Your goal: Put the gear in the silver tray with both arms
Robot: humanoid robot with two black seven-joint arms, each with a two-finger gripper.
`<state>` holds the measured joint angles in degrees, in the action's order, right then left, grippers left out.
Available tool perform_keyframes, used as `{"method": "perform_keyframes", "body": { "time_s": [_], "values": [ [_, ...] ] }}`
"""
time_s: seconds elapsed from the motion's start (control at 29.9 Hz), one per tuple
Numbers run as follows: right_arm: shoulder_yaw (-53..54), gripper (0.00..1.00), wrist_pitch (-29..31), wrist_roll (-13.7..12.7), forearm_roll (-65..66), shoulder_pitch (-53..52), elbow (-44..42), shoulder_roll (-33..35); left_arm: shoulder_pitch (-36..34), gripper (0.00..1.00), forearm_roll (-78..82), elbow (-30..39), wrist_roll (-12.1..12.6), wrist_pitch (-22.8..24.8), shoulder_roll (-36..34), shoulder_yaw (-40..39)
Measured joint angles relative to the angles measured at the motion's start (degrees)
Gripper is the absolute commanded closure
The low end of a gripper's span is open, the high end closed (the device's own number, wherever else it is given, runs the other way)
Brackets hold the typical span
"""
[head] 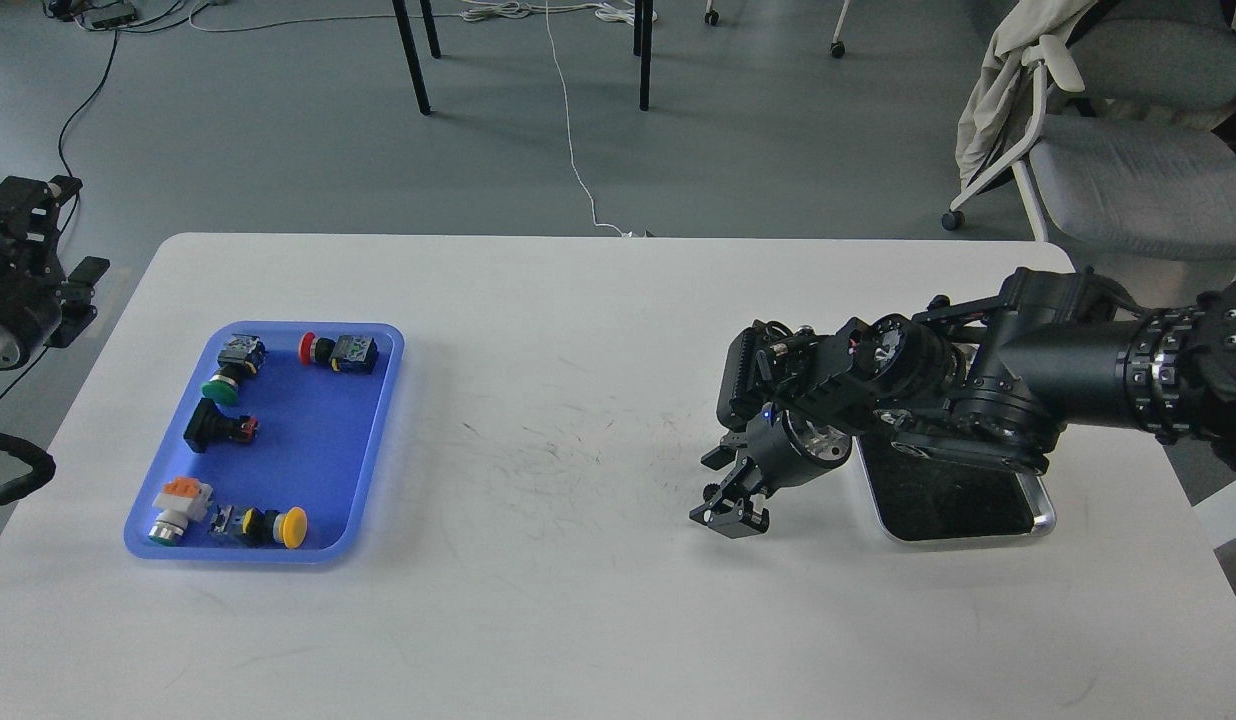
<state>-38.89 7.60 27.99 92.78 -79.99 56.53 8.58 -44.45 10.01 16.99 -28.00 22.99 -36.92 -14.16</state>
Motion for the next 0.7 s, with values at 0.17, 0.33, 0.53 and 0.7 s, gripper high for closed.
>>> {"method": "perform_keyframes", "body": {
  "time_s": [0.17, 0.33, 0.53, 0.7],
  "values": [
    [-0.77, 0.41, 0.27, 0.00, 0.12, -0.41, 0.00, 0.20, -0.01, 0.02, 0.00, -0.03, 0.00, -0.04, 0.39, 0.02],
    [-1.08, 0.45, 0.37, 0.01, 0.12, -0.59, 0.00, 0.09, -0.03, 0.02, 0.00, -0.15, 0.00, -0.05, 0.44, 0.02],
    [-1.12, 0.47, 0.40, 0.02, 0.12, -0.69, -0.04, -0.27, -0.03, 0.02, 0.00, -0.21, 0.00, -0.06, 0.45, 0.01],
    [-1.21, 0.52, 0.81, 0.02, 0.19, -0.71, -0.05, -0.49, 0.06, 0.02, 0.00, -0.21, 0.00, -0.06, 0.45, 0.01]
  ]
}}
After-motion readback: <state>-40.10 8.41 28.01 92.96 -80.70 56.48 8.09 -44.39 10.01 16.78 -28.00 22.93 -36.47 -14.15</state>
